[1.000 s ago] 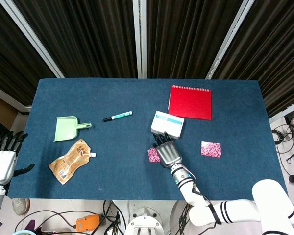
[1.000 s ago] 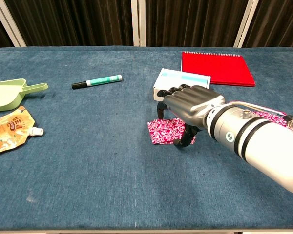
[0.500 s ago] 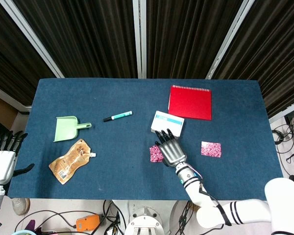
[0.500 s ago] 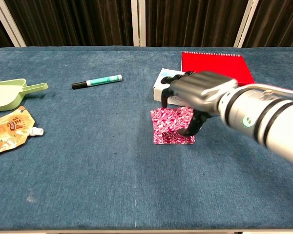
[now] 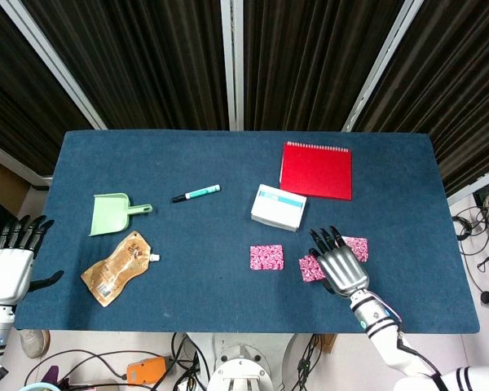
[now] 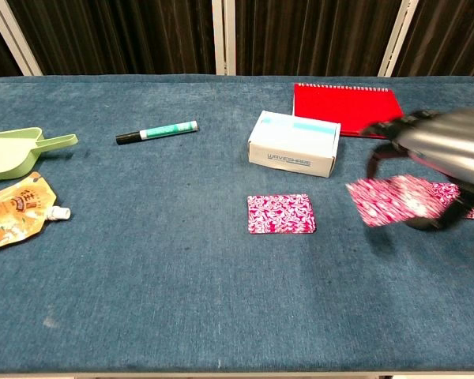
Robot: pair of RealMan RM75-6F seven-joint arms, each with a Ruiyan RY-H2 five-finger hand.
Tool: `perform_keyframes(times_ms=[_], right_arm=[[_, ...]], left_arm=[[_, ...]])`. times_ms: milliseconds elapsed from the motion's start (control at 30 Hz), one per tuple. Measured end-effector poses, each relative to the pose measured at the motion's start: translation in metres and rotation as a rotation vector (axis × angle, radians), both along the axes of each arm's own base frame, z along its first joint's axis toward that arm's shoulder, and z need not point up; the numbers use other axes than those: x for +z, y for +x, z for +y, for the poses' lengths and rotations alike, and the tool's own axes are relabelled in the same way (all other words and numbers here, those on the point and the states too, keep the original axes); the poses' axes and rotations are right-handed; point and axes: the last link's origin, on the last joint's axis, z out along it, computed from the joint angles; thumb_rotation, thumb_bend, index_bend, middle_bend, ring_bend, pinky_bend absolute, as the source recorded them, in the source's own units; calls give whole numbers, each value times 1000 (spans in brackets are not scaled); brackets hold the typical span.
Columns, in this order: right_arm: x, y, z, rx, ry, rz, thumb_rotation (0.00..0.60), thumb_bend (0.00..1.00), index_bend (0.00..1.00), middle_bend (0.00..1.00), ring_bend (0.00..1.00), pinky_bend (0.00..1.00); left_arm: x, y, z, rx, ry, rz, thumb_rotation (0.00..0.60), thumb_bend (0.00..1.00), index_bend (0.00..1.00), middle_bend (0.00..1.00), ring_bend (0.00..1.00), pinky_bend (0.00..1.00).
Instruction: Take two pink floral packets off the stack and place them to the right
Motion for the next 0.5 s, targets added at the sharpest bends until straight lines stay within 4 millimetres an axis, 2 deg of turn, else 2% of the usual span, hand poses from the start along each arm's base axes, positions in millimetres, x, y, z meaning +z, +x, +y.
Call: perform_keyframes(times_ms=[233, 367, 500], right_arm=[[3, -45, 25, -19, 22, 36, 600, 607, 510, 44, 0, 0], [-4, -59, 33, -26, 45, 46, 600, 602, 435, 45, 0, 0], [-10, -65, 39, -24, 61, 54, 600, 533, 321, 47, 0, 0]], left_arm=[[-3, 5, 0, -8, -6, 1, 600, 39, 114, 80, 0, 0], [-4, 7, -1, -10, -8, 2, 600, 39, 114, 80, 0, 0], [-3, 7, -2, -10, -2, 3, 600, 39, 114, 80, 0, 0]])
